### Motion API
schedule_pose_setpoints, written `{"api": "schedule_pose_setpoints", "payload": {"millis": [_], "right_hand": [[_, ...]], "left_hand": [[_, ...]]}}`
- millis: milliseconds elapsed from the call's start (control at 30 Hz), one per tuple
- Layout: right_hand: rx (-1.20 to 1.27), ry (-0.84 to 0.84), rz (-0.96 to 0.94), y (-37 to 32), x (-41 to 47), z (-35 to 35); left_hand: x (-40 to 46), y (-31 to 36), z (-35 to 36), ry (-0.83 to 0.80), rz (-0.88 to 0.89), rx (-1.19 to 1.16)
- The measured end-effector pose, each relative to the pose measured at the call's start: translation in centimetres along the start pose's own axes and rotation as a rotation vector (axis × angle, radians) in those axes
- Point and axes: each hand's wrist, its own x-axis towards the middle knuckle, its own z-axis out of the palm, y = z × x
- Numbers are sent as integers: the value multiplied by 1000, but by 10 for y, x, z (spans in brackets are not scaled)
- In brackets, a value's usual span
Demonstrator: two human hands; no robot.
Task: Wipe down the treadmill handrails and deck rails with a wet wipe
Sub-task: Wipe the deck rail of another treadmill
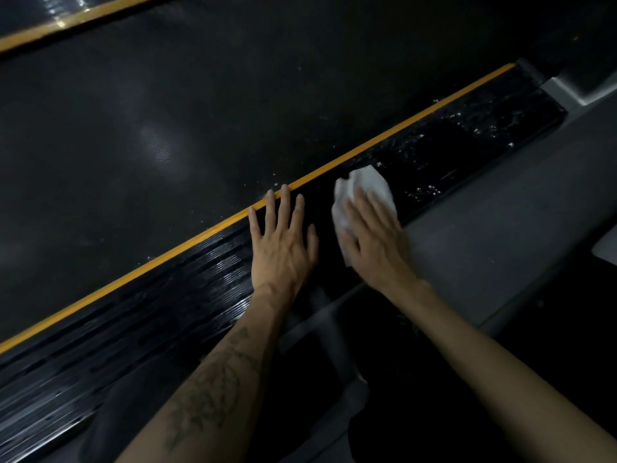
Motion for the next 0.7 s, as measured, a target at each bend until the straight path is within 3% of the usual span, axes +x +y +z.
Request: {"api": "schedule_pose_setpoints", "payload": {"millis": [100,233,300,467,600,700], "right_hand": [[-8,-10,-191,12,-3,-3],[-25,46,50,26,9,-9],[0,46,82,8,4,-1],[-28,48,-234,12,-9,1],[-2,95,72,21,0,-6],[-20,96,-40,0,-14,7]], "left_hand": [[0,0,0,5,2,-9],[1,1,0,22,4,-8],[1,2,1,28,2,-19],[2,1,3,38,1,-23],[2,2,3,39,2,-23],[2,2,3,27,-2,-21]]}}
